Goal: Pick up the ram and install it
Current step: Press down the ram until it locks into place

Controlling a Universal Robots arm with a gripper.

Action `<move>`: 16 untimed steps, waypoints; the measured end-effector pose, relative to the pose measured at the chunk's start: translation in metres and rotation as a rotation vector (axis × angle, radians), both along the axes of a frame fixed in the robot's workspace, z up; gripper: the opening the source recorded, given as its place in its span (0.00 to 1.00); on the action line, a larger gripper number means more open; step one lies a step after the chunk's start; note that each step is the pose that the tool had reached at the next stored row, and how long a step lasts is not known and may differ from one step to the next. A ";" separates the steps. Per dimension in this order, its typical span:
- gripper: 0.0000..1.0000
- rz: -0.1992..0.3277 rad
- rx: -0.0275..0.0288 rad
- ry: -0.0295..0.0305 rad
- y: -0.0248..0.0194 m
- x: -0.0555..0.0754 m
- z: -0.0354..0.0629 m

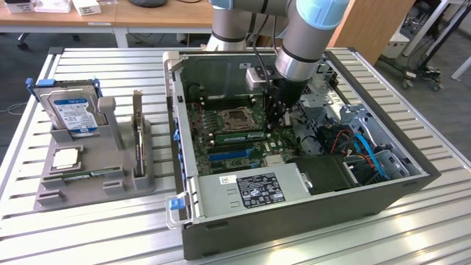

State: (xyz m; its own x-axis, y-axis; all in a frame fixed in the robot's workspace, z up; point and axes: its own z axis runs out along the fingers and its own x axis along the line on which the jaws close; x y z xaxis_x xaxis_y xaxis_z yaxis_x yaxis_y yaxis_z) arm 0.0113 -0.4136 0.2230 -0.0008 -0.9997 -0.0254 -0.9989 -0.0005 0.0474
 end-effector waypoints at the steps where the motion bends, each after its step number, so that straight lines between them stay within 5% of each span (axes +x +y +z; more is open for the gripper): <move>1: 0.10 0.000 0.0000 0.0000 0.0000 0.000 0.0000; 11: 0.10 0.000 0.0004 -0.0001 0.0001 0.000 -0.0001; 16: 0.10 0.000 0.0002 -0.0001 0.0000 0.000 0.0080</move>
